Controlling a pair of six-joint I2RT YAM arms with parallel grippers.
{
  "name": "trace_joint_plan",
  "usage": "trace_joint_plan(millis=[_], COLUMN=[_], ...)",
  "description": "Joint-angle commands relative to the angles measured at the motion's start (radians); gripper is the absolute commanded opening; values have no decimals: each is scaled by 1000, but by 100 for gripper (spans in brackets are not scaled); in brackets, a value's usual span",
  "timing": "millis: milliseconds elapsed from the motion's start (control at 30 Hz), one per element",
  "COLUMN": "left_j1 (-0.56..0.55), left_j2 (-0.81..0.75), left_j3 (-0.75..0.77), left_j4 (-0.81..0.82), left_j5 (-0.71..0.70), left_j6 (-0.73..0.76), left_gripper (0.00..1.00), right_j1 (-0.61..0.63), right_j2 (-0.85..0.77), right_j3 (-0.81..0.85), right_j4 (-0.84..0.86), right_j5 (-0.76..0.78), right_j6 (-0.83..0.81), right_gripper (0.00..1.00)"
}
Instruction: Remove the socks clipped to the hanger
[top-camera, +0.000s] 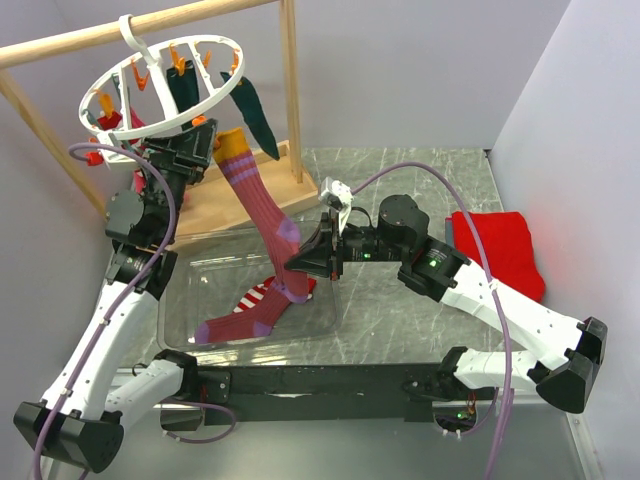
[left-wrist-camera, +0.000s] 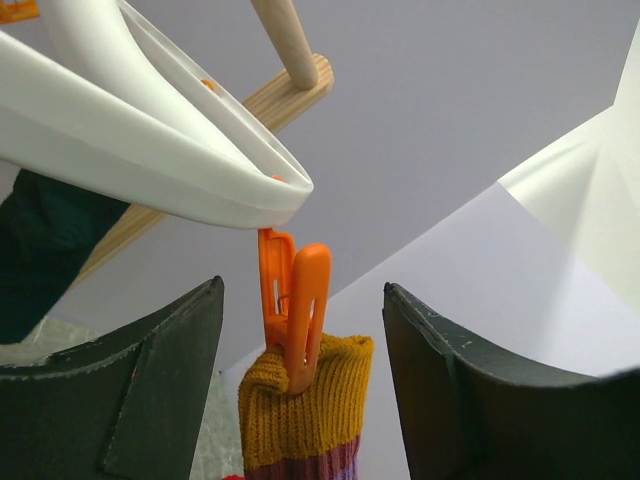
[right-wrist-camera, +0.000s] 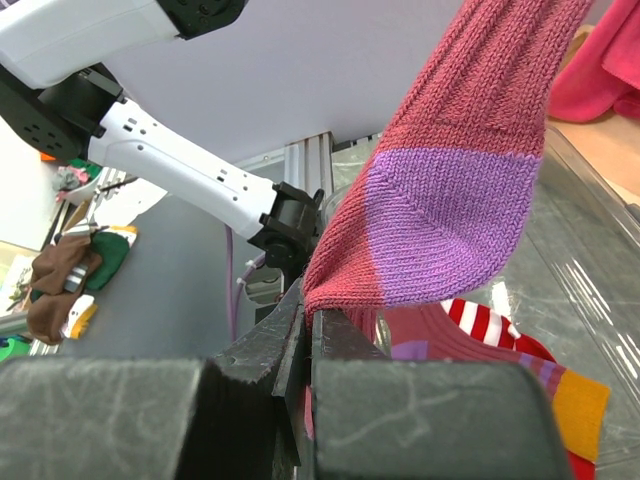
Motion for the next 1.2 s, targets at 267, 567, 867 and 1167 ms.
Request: trace_joint_plan(millis=[267,567,867,1167], left_j1=[17,20,20,20], left_j2=[11,22,32,57], left_j3=[6,46,99,145], left_j4=[84,46,-49,-164], left_j5=[-7,-13,-30,-13], left_j6=[-43,-20,12,15], left_gripper=[63,36,1,1], right_j1=[-2,-2,-2,-3], right_j2=[-34,-8,-11,-23], right_j3=[48,48,41,16], right_j4=[-18,-14,-37,-67], right_j5=[-43,-45,-19,9], right_j6=[-9,-8,-21,5], right_gripper=[0,0,0,0])
